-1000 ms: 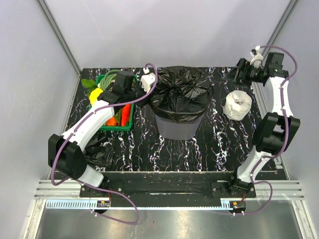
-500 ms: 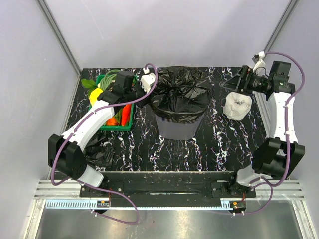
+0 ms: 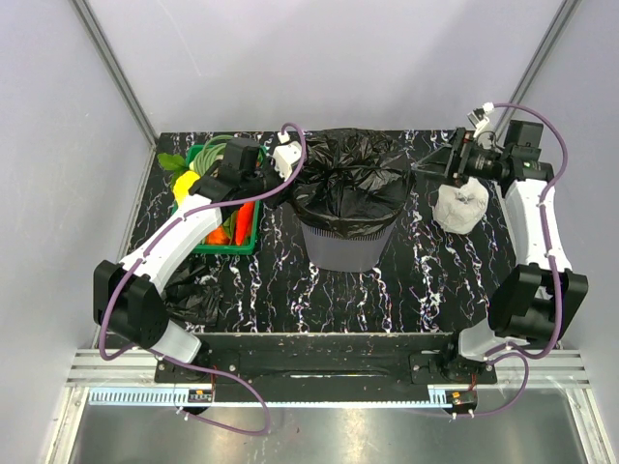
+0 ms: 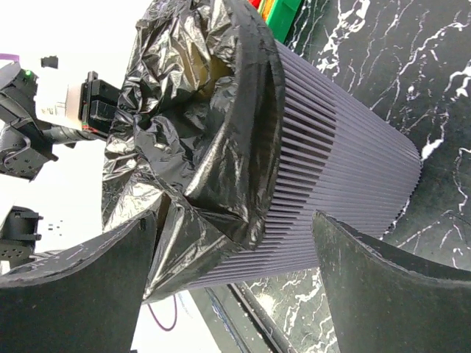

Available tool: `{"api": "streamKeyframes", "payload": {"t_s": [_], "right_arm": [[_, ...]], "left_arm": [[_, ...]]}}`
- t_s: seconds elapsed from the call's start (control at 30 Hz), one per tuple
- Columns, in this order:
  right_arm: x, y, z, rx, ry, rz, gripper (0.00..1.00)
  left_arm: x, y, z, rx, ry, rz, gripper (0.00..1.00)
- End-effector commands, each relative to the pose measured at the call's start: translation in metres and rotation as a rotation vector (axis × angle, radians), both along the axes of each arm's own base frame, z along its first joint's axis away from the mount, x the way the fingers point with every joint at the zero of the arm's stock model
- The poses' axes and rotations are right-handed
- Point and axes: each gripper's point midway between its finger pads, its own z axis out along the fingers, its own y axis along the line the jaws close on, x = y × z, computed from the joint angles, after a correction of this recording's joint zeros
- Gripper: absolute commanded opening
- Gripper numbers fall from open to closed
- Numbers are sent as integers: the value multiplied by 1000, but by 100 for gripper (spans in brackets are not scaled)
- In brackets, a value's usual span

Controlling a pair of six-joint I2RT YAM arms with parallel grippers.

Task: Put the trash bags into the trash bin

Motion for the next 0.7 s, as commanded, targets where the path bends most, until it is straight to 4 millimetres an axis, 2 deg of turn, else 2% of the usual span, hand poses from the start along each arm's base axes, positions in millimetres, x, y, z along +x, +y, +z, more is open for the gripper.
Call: {"api": "streamKeyframes", "payload": {"t_s": [0.0,0.13,0.33,0.67], "right_arm": [[2,16,13,4,-48,43,91],[3,24,5,-5,-36,59,89],[1,32,2,4,-31,85,71],[-1,33,2,8,-28,89,38]], "left_arm": [[8,-2,25,-27,-78,5,0],[7,-4,28,-33,-77,-6,0],[8,-4,28,-30,-77,-9,0],[5,-3,28,-31,-77,-11,0]]}}
